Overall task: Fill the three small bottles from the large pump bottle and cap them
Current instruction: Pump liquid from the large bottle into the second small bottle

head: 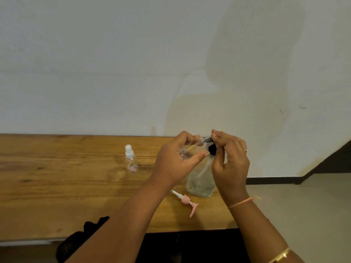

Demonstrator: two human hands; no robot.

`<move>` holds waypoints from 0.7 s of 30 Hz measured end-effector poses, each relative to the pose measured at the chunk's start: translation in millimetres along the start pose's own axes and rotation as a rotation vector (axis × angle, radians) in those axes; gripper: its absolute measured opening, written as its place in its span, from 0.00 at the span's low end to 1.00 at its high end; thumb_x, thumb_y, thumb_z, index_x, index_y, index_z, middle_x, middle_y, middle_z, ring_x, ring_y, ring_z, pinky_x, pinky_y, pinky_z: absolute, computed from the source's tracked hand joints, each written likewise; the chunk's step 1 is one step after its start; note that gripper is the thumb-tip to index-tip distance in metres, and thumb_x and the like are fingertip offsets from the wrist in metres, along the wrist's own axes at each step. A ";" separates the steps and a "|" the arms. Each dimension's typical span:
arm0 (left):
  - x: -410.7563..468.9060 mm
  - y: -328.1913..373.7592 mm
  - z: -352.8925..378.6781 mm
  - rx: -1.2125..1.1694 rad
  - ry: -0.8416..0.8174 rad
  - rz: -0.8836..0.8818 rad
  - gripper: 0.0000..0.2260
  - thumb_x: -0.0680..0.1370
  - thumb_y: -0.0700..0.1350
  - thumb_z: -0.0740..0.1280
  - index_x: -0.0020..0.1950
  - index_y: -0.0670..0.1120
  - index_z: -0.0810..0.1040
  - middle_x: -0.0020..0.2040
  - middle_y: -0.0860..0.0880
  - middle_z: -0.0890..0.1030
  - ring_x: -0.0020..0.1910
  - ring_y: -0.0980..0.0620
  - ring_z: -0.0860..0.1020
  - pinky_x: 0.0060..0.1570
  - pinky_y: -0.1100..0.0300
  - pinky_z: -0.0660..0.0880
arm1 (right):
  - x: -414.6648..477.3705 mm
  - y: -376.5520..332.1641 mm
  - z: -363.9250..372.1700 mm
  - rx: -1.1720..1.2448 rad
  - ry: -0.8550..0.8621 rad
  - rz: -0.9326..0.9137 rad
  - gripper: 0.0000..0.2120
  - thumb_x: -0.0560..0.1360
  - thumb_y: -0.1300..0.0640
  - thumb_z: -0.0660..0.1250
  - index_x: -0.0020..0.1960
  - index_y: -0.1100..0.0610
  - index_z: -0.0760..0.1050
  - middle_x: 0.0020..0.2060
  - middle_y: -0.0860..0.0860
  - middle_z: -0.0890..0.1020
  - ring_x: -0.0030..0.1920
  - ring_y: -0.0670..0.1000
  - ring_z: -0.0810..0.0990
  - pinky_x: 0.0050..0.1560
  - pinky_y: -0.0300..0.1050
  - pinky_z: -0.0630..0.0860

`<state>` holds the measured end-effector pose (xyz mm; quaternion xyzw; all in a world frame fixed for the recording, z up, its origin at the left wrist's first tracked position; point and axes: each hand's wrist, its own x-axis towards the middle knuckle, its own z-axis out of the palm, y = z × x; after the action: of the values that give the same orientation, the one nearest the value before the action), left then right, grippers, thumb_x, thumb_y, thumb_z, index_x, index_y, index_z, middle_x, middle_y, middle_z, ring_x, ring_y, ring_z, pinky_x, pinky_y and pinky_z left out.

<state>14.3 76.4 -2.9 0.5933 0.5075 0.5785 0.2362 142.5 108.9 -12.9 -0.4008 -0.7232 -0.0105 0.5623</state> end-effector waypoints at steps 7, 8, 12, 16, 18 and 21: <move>0.3 8.7 -3.5 0.004 0.000 0.064 0.14 0.69 0.47 0.76 0.44 0.59 0.72 0.48 0.67 0.77 0.52 0.68 0.78 0.46 0.73 0.75 | 5.2 -13.9 -7.4 -0.014 0.037 0.021 0.13 0.70 0.72 0.63 0.52 0.65 0.79 0.49 0.52 0.81 0.52 0.54 0.76 0.57 0.27 0.67; 1.6 8.4 -4.3 0.006 -0.001 0.068 0.14 0.69 0.47 0.76 0.45 0.58 0.72 0.49 0.67 0.78 0.51 0.68 0.78 0.46 0.72 0.75 | 6.1 -13.9 -7.4 -0.018 0.032 0.019 0.13 0.70 0.72 0.63 0.52 0.65 0.79 0.49 0.54 0.81 0.52 0.54 0.76 0.57 0.26 0.67; 4.7 3.9 -1.6 -0.008 -0.006 0.035 0.13 0.69 0.48 0.76 0.44 0.57 0.72 0.50 0.63 0.79 0.53 0.64 0.79 0.48 0.67 0.77 | 4.8 -7.2 0.0 -0.002 0.043 0.017 0.12 0.71 0.72 0.64 0.52 0.64 0.79 0.50 0.49 0.79 0.52 0.54 0.76 0.56 0.29 0.68; 2.8 0.1 0.8 -0.029 -0.012 -0.010 0.13 0.68 0.46 0.76 0.42 0.55 0.71 0.49 0.62 0.80 0.53 0.64 0.79 0.49 0.67 0.77 | 0.3 1.4 3.3 -0.001 0.029 -0.007 0.13 0.70 0.74 0.64 0.52 0.65 0.79 0.51 0.47 0.77 0.53 0.53 0.76 0.58 0.30 0.68; 2.1 0.5 0.4 -0.030 -0.012 0.000 0.13 0.69 0.46 0.76 0.42 0.56 0.71 0.49 0.63 0.79 0.54 0.65 0.78 0.48 0.69 0.77 | -0.7 0.3 3.2 -0.006 0.028 0.000 0.13 0.70 0.74 0.64 0.52 0.64 0.78 0.52 0.47 0.76 0.53 0.53 0.75 0.58 0.29 0.68; 0.0 4.7 -0.3 -0.016 -0.004 0.023 0.14 0.69 0.47 0.76 0.43 0.58 0.71 0.49 0.65 0.78 0.53 0.67 0.78 0.48 0.69 0.77 | -1.0 -7.8 1.3 -0.003 0.059 0.026 0.13 0.70 0.74 0.65 0.52 0.64 0.79 0.51 0.47 0.77 0.53 0.52 0.75 0.57 0.29 0.68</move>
<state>15.6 74.5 1.3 0.5983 0.4955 0.5841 0.2353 136.9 103.7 -10.9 -0.4107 -0.7008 -0.0161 0.5830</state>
